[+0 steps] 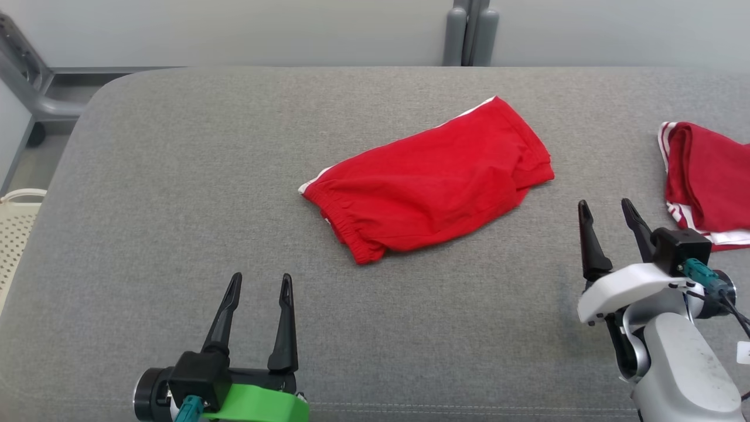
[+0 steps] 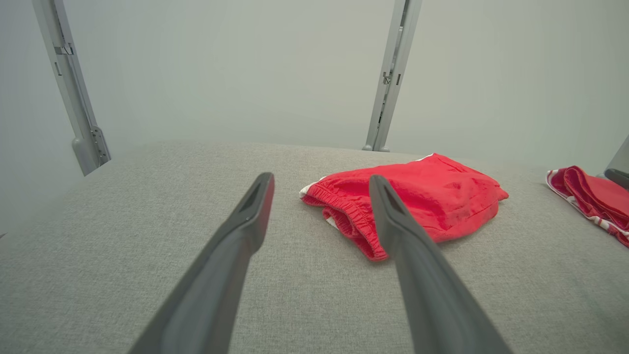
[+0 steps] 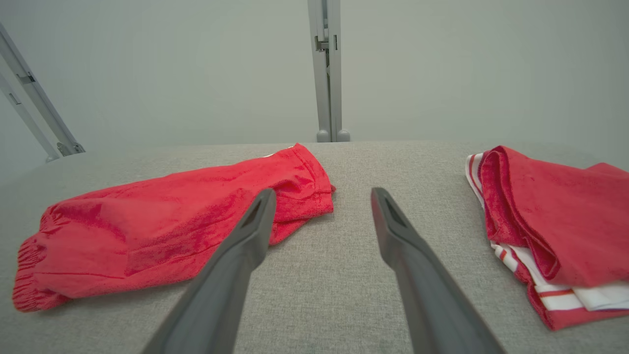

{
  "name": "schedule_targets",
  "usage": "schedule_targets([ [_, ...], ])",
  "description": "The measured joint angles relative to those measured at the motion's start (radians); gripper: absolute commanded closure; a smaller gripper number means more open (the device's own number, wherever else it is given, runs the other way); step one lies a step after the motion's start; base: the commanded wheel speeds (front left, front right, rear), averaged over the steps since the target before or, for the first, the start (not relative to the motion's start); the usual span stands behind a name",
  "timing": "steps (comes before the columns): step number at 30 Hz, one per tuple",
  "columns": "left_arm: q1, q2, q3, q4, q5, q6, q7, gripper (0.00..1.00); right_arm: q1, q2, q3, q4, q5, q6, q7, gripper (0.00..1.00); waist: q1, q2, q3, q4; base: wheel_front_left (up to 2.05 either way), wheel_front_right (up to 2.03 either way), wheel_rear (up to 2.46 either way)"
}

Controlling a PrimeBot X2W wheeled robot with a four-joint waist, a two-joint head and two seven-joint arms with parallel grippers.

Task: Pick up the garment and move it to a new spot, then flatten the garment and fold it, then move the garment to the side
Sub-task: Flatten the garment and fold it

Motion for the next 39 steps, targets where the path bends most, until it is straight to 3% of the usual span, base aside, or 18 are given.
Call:
schedule_targets([
  [9,-0.002,-0.003,-0.021,-0.006,0.018,-0.006,0.0,0.0,-0.101,-0.035,-0.05,0.196,0.038,0.0,0.0,0.0,0.0,0.0,0.024,0.044,0.0,0.0,0.0],
  [22,-0.077,-0.004,-0.092,0.007,0.018,-0.027,0.0,0.0,-0.454,-0.112,-0.086,0.605,0.144,0.0,0.091,0.0,0.0001,0.0,0.117,0.14,0.0,0.0,0.0],
  [35,-0.15,-0.004,-0.145,0.021,0.004,-0.027,0.0,0.0,-0.596,-0.154,-0.051,0.751,0.157,0.0,0.104,0.0,0.0001,0.0,0.224,0.217,0.0,0.0,0.0],
  [36,-0.156,-0.004,-0.148,0.021,0.003,-0.027,0.0,0.0,-0.601,-0.161,-0.053,0.756,0.156,0.0,0.102,0.01,0.0001,0.0,0.229,0.223,0.0,0.0,0.0],
  [37,-0.16,-0.005,-0.152,0.022,0.002,-0.027,0.0,0.0,-0.606,-0.168,-0.055,0.764,0.155,0.0,0.101,0.13,0.0001,0.0,0.233,0.229,0.0,0.0,0.0],
  [39,-0.169,-0.005,-0.161,0.025,0.001,-0.024,0.0,0.0,-0.614,-0.182,-0.066,0.779,0.135,0.0,0.098,0.18,0.0001,0.0,0.243,0.243,0.0,0.0,0.0],
])
